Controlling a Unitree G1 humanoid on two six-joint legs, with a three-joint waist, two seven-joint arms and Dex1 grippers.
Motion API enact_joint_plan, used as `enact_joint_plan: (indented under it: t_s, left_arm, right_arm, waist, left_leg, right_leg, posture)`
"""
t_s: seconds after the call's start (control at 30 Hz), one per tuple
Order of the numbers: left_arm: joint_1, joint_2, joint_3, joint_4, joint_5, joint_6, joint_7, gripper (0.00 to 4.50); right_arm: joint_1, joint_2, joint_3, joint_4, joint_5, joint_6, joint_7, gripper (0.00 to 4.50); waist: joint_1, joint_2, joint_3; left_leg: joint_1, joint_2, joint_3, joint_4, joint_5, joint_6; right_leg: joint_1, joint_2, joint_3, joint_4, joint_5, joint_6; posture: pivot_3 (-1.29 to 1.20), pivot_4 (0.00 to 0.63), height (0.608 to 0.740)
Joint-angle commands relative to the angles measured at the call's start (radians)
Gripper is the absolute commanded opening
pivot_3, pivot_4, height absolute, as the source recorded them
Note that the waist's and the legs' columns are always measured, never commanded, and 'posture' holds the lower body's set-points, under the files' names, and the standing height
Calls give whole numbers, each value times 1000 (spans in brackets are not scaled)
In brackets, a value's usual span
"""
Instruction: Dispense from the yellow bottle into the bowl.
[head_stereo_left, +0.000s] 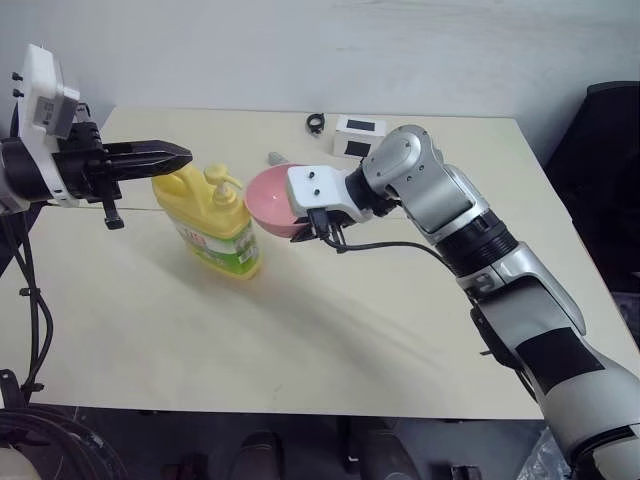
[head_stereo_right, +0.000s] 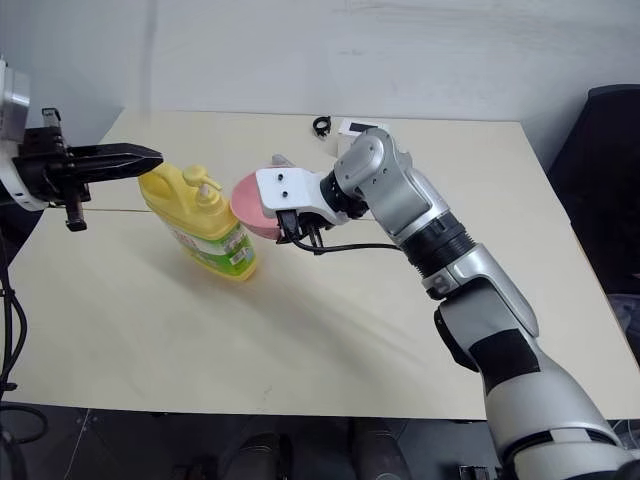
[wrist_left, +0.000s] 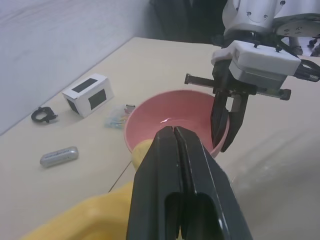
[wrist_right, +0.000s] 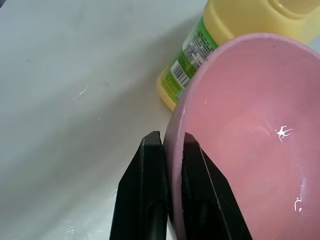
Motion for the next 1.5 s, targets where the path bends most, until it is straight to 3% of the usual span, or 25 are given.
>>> enact_joint_plan:
  t_s: [0.03, 0.63, 1.5]
  left_arm:
    - [-32, -12, 4, 9, 33, -38, -6, 22]
    - [-71, -62, -13, 54, 125, -109, -25, 22]
    - [3, -51, 43, 7, 143, -126, -13, 22]
  right_arm:
    - [-67, 6, -32, -35, 11, 18, 30, 0]
    - [-95, 12, -65, -239, 97, 194, 75, 0]
    - [-59, -22, -27, -243, 71, 128, 94, 0]
  waist:
    - [-1, 0, 0]
    - [-9, 0, 0]
    - [-25, -1, 0]
  left_leg:
    - [-1, 0, 2, 0, 0, 0]
    - [-2, 0, 4, 2, 0, 0]
    - [-2, 1, 5, 2, 0, 0]
  right_leg:
    - [-3, 0, 2, 3, 0, 0]
    - [-7, 0, 6, 7, 0, 0]
    - [-7, -2, 7, 7, 0, 0]
  posture:
    - [0, 150, 740]
    - [0, 150, 740]
    - [0, 150, 740]
